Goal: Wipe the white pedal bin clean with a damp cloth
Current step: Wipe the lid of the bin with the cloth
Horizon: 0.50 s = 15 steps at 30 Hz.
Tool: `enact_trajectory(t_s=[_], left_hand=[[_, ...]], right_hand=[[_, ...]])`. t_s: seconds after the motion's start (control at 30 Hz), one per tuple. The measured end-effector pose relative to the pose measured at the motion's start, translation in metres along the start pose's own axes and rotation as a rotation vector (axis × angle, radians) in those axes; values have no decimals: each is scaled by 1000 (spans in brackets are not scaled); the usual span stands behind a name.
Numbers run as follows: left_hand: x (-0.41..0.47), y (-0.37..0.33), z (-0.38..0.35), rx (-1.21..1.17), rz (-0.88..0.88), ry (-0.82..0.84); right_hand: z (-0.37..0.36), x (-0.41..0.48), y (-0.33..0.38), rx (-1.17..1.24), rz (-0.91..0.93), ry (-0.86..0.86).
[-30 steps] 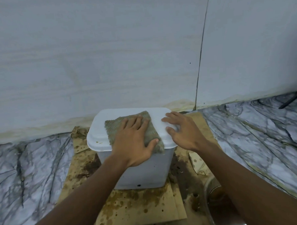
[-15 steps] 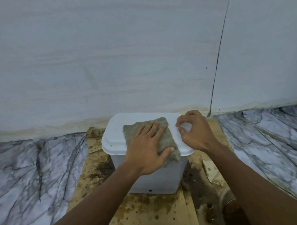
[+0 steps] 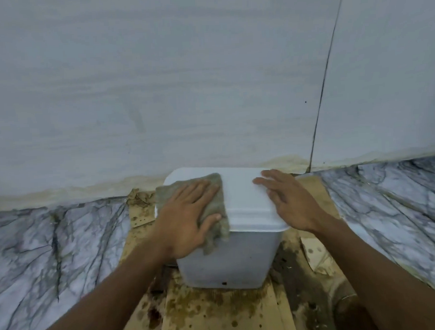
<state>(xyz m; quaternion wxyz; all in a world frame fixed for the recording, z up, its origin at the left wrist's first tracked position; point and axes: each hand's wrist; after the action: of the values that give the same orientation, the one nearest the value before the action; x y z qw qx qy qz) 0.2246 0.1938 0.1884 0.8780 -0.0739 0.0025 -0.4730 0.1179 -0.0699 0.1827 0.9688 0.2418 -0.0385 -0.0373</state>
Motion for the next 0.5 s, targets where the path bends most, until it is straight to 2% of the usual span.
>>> enact_trajectory(t_s=[0.17, 0.23, 0.33, 0.43, 0.5], left_hand=[[-27, 36, 10, -59, 95, -20], [-23, 27, 8, -44, 93, -26], [-13, 12, 6, 37, 123, -14], [-4, -3, 0, 78, 130, 19], [2, -18, -5, 85, 68, 45]], right_hand=[[2, 3, 23, -43, 42, 46], [-2, 6, 34, -51, 63, 90], [-10, 11, 45, -186, 23, 191], [-14, 12, 45, -247, 5, 186], [-15, 12, 44, -233, 6, 167]])
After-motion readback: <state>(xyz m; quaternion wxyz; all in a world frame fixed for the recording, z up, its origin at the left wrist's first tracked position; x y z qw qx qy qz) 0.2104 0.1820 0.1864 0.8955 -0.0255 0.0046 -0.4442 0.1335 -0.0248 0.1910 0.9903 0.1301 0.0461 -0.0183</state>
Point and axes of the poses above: each hand's wrist, its own x-axis towards the middle knuckle, its own z-axis out of the back of the hand, y = z × x, and after that the axes turned 12 degrees about y, right-handed
